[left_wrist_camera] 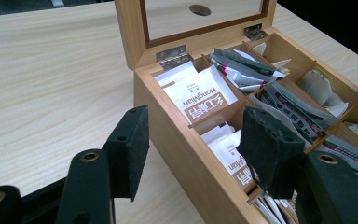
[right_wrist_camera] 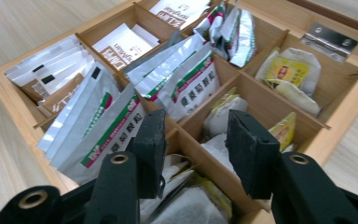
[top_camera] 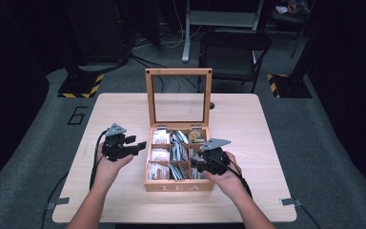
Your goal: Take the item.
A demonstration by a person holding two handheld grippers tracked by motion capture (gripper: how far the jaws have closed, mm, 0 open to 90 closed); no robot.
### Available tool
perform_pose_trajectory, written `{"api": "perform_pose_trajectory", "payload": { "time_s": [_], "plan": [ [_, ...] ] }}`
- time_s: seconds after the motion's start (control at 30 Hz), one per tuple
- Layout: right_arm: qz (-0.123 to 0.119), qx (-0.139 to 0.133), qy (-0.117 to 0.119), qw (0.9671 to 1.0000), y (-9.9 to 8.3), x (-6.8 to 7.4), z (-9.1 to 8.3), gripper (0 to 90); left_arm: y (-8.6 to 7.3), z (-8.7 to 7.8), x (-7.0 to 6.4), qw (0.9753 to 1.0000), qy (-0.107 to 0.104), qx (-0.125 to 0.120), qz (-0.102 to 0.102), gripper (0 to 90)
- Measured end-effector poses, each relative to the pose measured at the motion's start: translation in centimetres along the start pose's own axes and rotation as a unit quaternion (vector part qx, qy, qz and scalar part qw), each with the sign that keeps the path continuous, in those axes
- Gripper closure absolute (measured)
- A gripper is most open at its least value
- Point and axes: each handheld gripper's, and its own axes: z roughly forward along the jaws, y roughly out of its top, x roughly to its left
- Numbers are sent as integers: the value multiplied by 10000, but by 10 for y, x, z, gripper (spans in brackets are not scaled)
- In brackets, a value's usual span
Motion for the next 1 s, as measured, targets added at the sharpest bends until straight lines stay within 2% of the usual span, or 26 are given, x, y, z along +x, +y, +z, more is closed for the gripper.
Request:
{"api": "perform_pose_trajectory", "payload": {
  "time_s": [0.37,0.57,0.83,0.9,1.0],
  "plan": [
    [21,-84,245,9997,2,17,2,608,-3,-1,-1,10000,20,29,-6,424],
    [-62,-101,390,9992,4,24,4,621,-3,-1,-3,10000,41,50,50,422],
    [-192,-145,453,9987,4,35,5,621,-3,-2,-3,10000,44,40,50,420],
    [-143,-116,487,9986,4,37,6,621,-3,-2,-2,10000,33,19,32,420],
    [-210,-35,505,9985,3,40,9,656,-3,-3,-2,10000,29,10,8,419]
  ]
}}
